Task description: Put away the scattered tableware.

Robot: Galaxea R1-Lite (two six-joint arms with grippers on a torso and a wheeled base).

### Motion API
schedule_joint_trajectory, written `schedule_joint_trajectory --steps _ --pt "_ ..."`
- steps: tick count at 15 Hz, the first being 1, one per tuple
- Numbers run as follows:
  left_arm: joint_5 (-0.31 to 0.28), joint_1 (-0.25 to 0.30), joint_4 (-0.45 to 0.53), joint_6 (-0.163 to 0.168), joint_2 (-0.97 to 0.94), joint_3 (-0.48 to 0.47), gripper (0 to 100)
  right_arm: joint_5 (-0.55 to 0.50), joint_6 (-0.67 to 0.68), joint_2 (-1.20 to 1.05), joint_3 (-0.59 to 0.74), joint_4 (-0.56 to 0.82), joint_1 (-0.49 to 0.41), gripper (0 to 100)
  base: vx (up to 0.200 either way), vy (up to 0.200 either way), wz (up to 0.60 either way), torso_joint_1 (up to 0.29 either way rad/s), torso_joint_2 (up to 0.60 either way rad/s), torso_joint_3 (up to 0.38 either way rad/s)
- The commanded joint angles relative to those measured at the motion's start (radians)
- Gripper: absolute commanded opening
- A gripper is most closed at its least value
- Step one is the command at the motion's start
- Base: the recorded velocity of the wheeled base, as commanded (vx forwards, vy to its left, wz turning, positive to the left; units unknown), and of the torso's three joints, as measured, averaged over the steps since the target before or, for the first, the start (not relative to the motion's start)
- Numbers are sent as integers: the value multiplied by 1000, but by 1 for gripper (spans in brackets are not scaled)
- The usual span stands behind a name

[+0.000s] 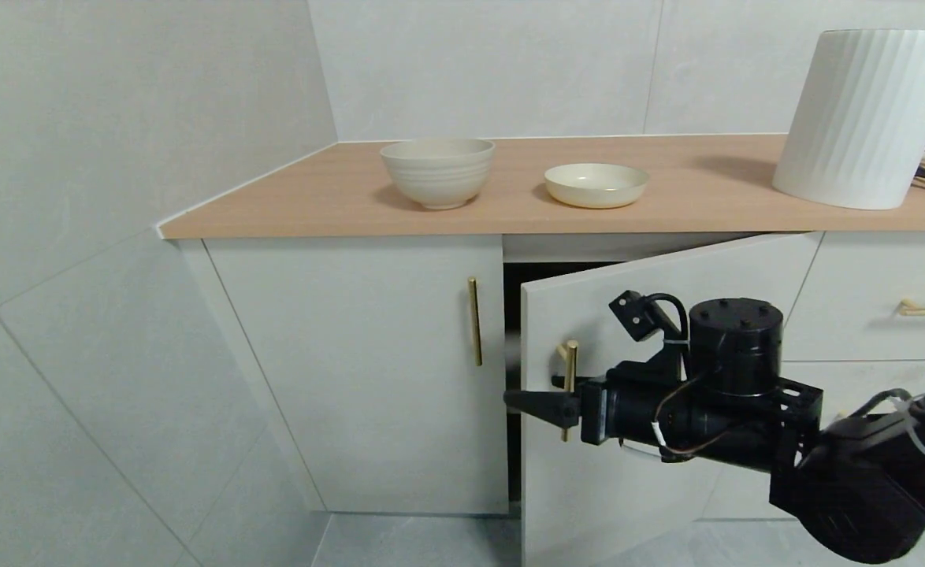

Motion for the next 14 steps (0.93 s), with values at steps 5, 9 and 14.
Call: schedule_joint_trajectory --steps 5,9,14 --pt "-1 0 -3 28 0 0 100 15 -36 -85 160 -75 43 100 0 0 0 0 0 0" --pt "-151 -8 75 39 92 -288 100 14 -38 -96 162 -77 43 100 0 0 0 0 0 0" --pt "-349 -9 150 33 699 -726 100 14 -38 -116 169 -77 47 100 0 0 0 0 0 0"
